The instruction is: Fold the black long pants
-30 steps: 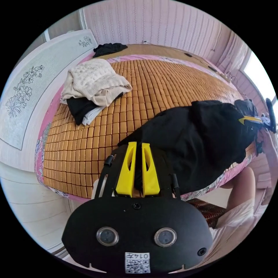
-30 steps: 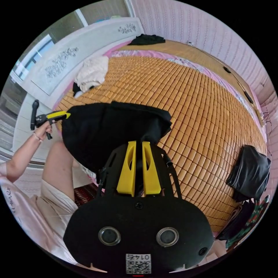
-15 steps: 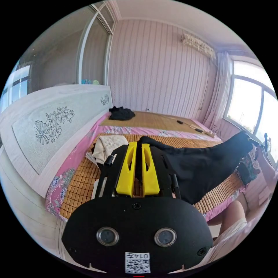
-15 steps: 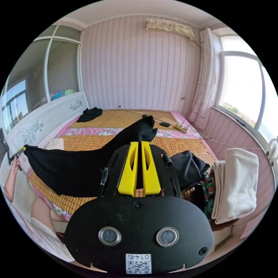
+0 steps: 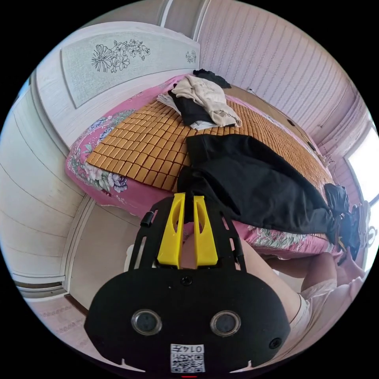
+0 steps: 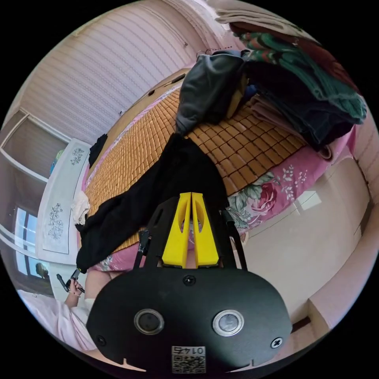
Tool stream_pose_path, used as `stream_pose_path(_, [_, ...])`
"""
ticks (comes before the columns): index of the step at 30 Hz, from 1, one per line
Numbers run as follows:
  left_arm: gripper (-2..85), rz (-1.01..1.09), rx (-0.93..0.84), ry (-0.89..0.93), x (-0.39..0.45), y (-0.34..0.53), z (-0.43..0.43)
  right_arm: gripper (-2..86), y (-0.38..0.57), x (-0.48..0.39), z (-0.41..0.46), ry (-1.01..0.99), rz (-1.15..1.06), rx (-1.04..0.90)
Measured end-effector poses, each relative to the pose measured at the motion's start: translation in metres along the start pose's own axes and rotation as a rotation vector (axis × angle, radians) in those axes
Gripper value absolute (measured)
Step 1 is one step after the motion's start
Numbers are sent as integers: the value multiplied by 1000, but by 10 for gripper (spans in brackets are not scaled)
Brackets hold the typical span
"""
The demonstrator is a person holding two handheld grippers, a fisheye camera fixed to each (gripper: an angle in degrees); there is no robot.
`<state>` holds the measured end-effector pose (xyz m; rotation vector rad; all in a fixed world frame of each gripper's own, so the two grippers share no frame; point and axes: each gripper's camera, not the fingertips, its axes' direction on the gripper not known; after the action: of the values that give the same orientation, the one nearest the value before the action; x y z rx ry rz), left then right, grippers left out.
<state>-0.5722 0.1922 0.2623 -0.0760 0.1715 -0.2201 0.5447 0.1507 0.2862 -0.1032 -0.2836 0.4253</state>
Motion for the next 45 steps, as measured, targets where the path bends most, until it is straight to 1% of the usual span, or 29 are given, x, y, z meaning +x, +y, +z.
stream_pose_path(2, [40, -11, 17, 8, -5, -4, -5, 16, -7, -8, 9, 62, -24, -37])
stream_pose_path(5, [40, -16, 26, 30, -11, -12, -10, 92, -22, -11, 21, 56, -12, -49])
stream_pose_path(6, [40, -17, 26, 32, -13, -15, -12, 129, -28, -8, 24, 37, 27, -28])
stream_pose_path(9, [40, -4, 23, 26, -12, -21, -14, 183, -42, 4, 32, -33, 154, -13])
stream_pose_path(12, [40, 6, 20, 16, -9, -25, -15, 202, -50, 1, 32, -18, 185, 56])
stream_pose_path(14, [40, 5, 20, 11, -7, -27, -15, 192, -56, -2, 39, 48, 179, 46])
stream_pose_path(15, [40, -1, 19, 11, -7, -29, -14, 178, -60, -2, 51, 94, 169, -22])
stream_pose_path(16, [40, -5, 17, 12, -6, -31, -13, 138, -63, 1, 63, 156, 163, -112])
stream_pose_path(17, [40, -7, 18, 12, -6, -32, -13, 118, -64, 2, 61, 192, 164, -109])
stream_pose_path(18, [40, -9, 23, 15, -5, -36, -14, 60, -66, 4, 52, 177, 158, -84])
stream_pose_path(19, [39, -12, 37, 27, -5, -40, -17, 27, -67, 8, 37, 76, 150, -27])
stream_pose_path(20, [39, -13, 48, 36, -5, -43, -19, 23, -66, 9, 27, 17, 137, 12])
stream_pose_path(22, [36, -21, 111, 80, -5, -52, -30, 14, -53, 14, -22, -182, 87, 189])
stream_pose_path(24, [35, -34, 154, 103, -4, -56, -39, 11, -32, 21, -62, -312, 50, 309])
stream_pose_path(25, [34, -37, 176, 118, -4, -59, -44, 10, -15, 29, -83, -346, 41, 368])
stream_pose_path(27, [35, -41, 207, 137, -6, -59, -51, 9, 13, 51, -103, -328, 78, 413])
stream_pose_path(29, [37, -51, 190, 128, -11, -54, -49, 9, 41, 82, -104, -280, 193, 401])
stream_pose_path(31, [43, -58, 73, 119, -18, -44, -31, 13, 72, 120, -90, -241, 350, 292])
stream_pose_path(32, [45, -59, 39, 107, -19, -41, -26, 15, 78, 126, -87, -220, 375, 267])
stream_pose_path(34, [52, -71, -51, 36, -25, -27, -15, 23, 94, 132, -85, -99, 433, 231])
stream_pose_path(35, [54, -74, -66, 28, -26, -25, -15, 25, 94, 131, -85, -75, 435, 229])
stream_pose_path(38, [75, -51, -113, -29, -29, -22, -20, 51, 67, 104, -83, 15, 325, 217])
stream_pose_path(40, [69, -20, -91, -89, -28, -30, -31, 73, 23, 67, -70, 98, 161, 163])
stream_pose_path(41, [67, -15, -86, -98, -28, -34, -34, 77, 10, 56, -66, 120, 115, 149])
stream_pose_path(43, [64, -14, -76, -110, -31, -51, -44, 98, -38, 11, -41, 193, -60, 85])
stream_pose_path(44, [63, -12, -72, -112, -32, -55, -47, 104, -50, 0, -33, 210, -97, 70])
stream_pose_path(45, [61, 7, -71, -120, -33, -63, -52, 134, -72, -19, -18, 241, -163, 43])
